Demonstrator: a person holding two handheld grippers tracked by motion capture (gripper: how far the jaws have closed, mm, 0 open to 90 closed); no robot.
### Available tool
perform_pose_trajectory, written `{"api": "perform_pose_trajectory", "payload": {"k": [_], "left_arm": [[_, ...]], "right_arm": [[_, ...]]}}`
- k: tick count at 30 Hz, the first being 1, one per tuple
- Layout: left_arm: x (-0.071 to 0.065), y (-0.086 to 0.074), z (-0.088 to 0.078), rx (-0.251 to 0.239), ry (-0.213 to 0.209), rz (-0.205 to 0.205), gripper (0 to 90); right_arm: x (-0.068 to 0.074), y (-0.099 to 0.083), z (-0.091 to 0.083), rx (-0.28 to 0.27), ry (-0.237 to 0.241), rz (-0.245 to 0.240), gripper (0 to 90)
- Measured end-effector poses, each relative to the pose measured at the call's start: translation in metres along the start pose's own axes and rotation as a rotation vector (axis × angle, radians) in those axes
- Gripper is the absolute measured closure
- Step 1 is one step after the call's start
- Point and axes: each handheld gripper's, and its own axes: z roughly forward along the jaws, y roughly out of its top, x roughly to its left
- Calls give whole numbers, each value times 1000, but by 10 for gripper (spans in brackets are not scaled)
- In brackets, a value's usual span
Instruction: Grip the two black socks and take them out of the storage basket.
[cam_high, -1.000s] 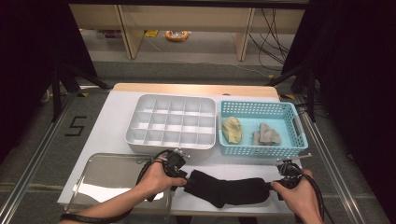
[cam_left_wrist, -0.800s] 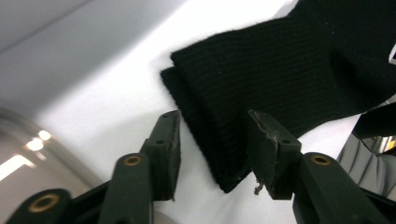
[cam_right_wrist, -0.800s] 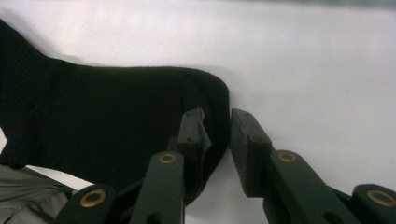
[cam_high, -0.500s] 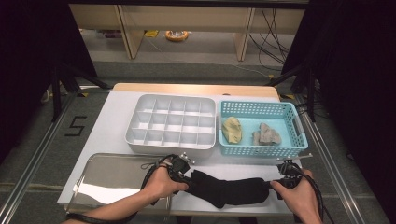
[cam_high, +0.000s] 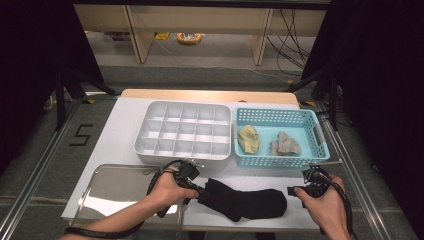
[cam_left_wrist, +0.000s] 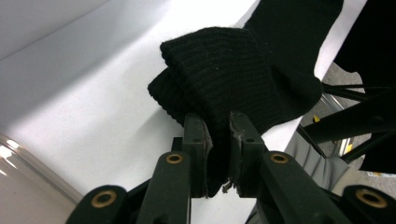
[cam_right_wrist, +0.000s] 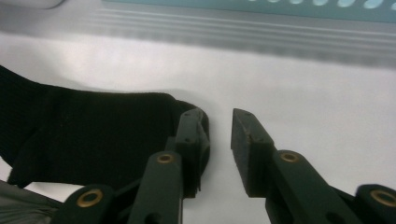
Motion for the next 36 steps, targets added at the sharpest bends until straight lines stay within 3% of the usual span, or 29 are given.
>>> {"api": "perform_pose_trajectory", "payload": {"k": [1,2,3,4,5,6,9,10,14,18,19,20,21,23,24,25,26,29,30,32,33,34,36], "left_arm": [[0,0,0,0,2,-4,784],[2,0,-1,15,2,5,783],[2,0,0,3,-9,-12,783],[2,-1,-1,-2,-8,-17,783],[6,0,-3,25,-10,18,783],[3,0,-2,8,-5,-10,783],[4,0,-3,2,-18,-13,783],[3,0,-4,0,-17,-14,783],[7,0,-8,19,-15,9,783],[7,0,-8,2,-36,-15,783],[8,0,-9,18,-30,1,783],[9,0,-10,24,-40,14,783],[8,1,-9,9,-46,-5,783],[9,2,-11,20,-53,9,783],[8,3,-12,19,-54,7,782],[8,4,-13,8,-56,-3,782],[10,4,-15,18,-58,15,782],[9,5,-16,11,-53,0,782],[9,5,-16,11,-61,-10,782],[9,5,-16,11,-65,-10,782],[10,6,-18,32,-63,15,781],[9,6,-18,17,-62,-4,781],[9,7,-18,9,-71,-12,781]], "right_arm": [[8,-1,-1,2,13,95,765],[1,0,0,-26,10,-6,793],[2,0,0,-25,27,-4,825],[12,-1,-3,8,55,82,855],[15,-1,-1,1,93,67,879],[12,-1,4,-17,97,-69,899],[27,-1,12,-1,136,-135,900],[34,0,15,26,147,-140,900],[53,3,28,46,179,-170,900],[65,6,35,56,208,-174,900],[68,6,36,62,215,-158,900],[70,6,36,66,221,-153,900],[69,8,38,55,217,-181,900],[71,10,38,62,222,-169,900],[70,12,39,56,221,-186,900],[70,13,39,54,221,-184,899],[72,13,38,60,220,-166,898],[69,14,40,45,201,-204,893],[71,14,40,55,227,-181,893],[71,13,40,47,209,-193,892],[71,13,40,43,226,-195,891],[73,12,39,48,220,-176,890],[74,12,39,40,226,-187,890]]}}
